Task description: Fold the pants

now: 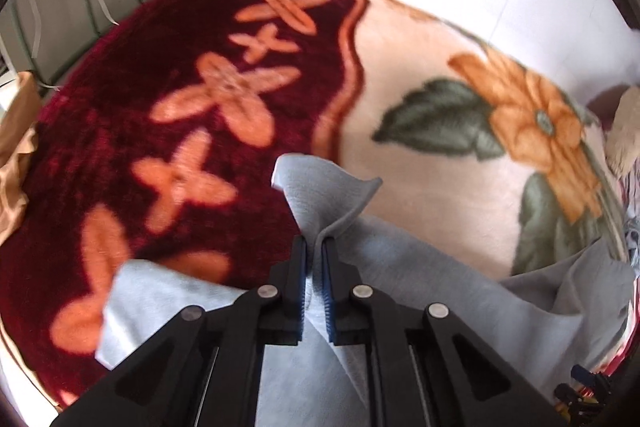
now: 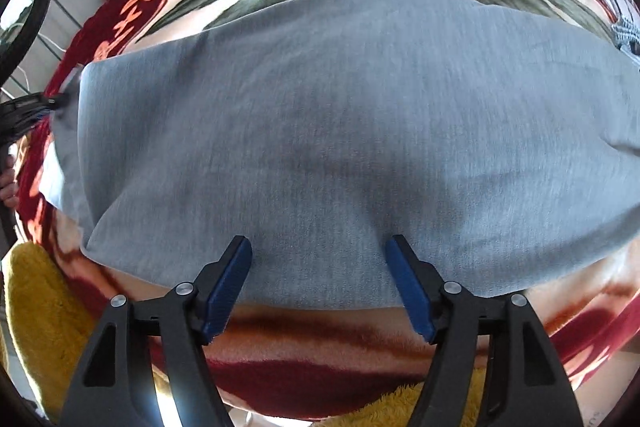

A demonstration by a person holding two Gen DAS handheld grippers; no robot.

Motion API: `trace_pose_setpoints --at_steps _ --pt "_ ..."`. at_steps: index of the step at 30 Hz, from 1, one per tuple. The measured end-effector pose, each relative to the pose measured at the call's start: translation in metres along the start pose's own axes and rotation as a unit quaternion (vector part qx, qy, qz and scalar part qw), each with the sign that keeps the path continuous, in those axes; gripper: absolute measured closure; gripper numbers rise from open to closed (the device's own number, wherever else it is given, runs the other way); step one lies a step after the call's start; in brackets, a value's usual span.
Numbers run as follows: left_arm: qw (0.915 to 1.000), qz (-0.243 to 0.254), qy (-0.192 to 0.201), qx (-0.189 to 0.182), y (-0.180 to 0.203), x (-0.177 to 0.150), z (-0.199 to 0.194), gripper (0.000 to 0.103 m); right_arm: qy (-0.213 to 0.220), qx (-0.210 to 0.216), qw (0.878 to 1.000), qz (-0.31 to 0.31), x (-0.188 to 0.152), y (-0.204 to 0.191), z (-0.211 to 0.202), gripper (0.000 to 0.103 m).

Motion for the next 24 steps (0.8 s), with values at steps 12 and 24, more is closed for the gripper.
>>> trace_pose_setpoints --at_steps 12,24 --pt "0.9968 -0.067 -0.018 0.04 -0.094 -0.044 -0.037 0.091 -0.001 -0.011 0.999 -0.036 -0.004 -0.027 -0.001 0.032" --pt "0.9937 -0.103 -0.043 0.008 -0.155 -0.063 -0.052 0.083 -0.004 -0.046 0.998 -0.043 -0.006 -0.035 0.006 0.029"
Point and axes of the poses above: each gripper's, at about its wrist camera, not at the fingertips, and z roughly the way its jaws point, y to its right, x to its top, the point moved 4 cm from there along z, roughly the way its jaws point, and after that the axes turned 5 degrees about z, right-handed, at the moved point
